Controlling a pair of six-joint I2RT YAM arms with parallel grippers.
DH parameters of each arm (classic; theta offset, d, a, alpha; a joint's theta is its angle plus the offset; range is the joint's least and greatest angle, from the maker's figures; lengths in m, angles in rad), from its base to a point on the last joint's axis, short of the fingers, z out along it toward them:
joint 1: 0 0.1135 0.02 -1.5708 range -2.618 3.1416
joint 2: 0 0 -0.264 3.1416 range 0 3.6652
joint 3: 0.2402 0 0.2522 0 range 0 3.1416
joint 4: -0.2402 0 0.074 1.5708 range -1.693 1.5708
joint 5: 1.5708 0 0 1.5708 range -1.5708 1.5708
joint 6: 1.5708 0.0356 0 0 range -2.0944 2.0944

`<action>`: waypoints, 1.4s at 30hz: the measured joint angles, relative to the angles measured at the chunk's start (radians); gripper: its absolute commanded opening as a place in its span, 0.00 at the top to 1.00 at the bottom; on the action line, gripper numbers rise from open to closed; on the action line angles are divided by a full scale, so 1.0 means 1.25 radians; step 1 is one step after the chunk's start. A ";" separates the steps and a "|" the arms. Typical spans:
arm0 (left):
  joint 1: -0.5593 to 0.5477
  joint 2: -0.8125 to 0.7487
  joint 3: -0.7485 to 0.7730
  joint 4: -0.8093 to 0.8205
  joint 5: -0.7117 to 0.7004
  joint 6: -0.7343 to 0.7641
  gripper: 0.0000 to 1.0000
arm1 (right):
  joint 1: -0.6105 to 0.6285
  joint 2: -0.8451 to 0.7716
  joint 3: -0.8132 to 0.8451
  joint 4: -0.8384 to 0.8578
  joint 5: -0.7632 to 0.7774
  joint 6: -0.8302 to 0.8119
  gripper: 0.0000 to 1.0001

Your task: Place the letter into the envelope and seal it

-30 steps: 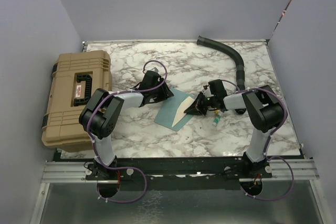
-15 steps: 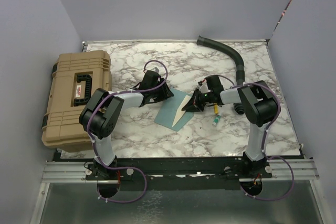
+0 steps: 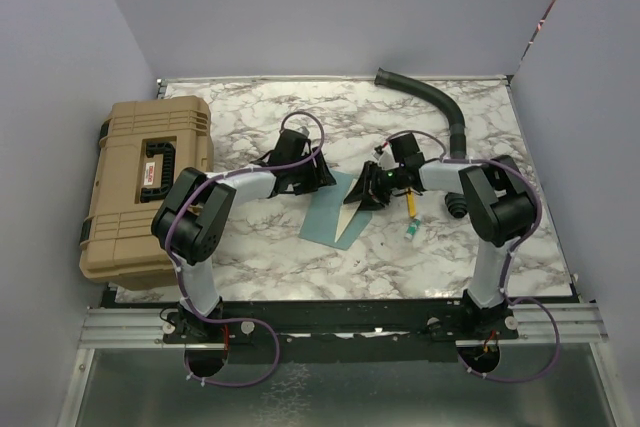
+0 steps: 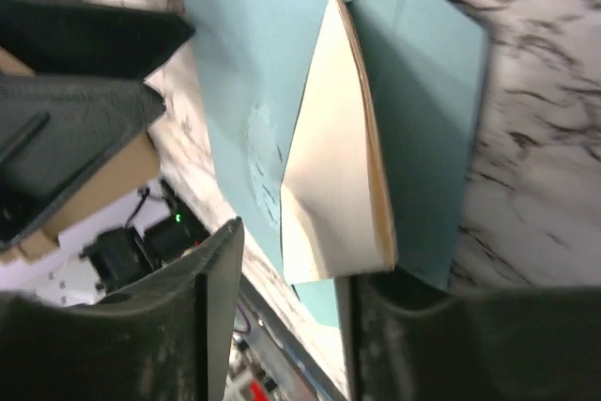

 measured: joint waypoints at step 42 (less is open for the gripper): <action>-0.001 0.062 0.151 -0.197 -0.074 0.193 0.45 | -0.020 0.063 0.179 -0.234 0.111 -0.129 1.00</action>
